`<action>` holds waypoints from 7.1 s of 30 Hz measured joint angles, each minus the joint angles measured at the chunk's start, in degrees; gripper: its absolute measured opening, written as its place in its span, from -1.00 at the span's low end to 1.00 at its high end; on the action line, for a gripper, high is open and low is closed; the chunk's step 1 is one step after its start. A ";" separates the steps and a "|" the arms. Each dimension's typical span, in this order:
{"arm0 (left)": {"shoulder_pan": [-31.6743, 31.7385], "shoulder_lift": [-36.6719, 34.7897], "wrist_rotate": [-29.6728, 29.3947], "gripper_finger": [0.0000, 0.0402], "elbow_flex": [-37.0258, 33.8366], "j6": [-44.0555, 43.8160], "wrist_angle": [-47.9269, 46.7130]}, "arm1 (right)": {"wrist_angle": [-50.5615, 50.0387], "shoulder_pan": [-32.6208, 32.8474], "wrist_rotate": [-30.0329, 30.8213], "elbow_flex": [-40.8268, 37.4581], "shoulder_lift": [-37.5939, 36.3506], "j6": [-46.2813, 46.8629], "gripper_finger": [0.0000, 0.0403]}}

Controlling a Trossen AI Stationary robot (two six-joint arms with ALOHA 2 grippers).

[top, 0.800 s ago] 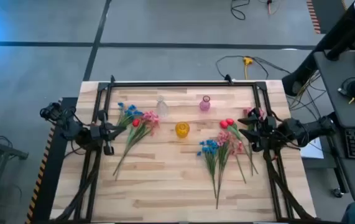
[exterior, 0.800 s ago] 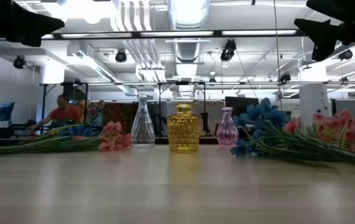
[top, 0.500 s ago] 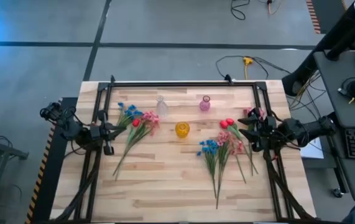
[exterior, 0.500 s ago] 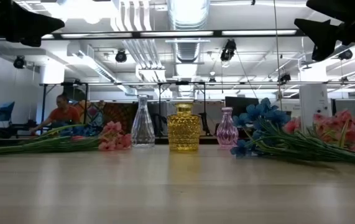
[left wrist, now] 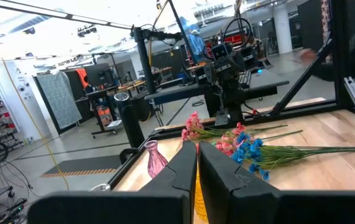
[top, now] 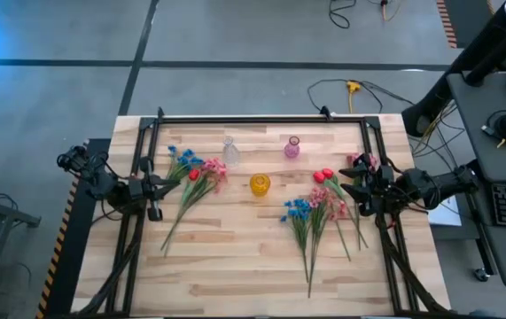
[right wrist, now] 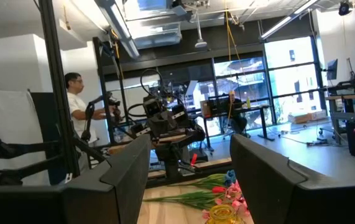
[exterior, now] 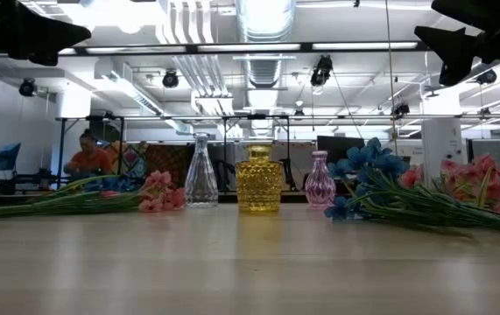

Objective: Sort flowers into vase by color

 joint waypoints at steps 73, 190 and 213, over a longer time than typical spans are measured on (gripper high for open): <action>0.15 1.72 -7.61 -1.00 0.02 -21.84 19.56 | 5.48 0.00 7.29 1.53 3.41 4.06 0.07; 34.05 93.55 25.73 -0.30 37.86 -65.75 -45.80 | -19.73 -1.91 21.05 31.32 44.21 19.55 0.07; 34.02 90.12 26.55 -0.99 37.86 -64.63 -46.21 | -20.59 -1.88 20.94 31.32 44.21 19.56 0.07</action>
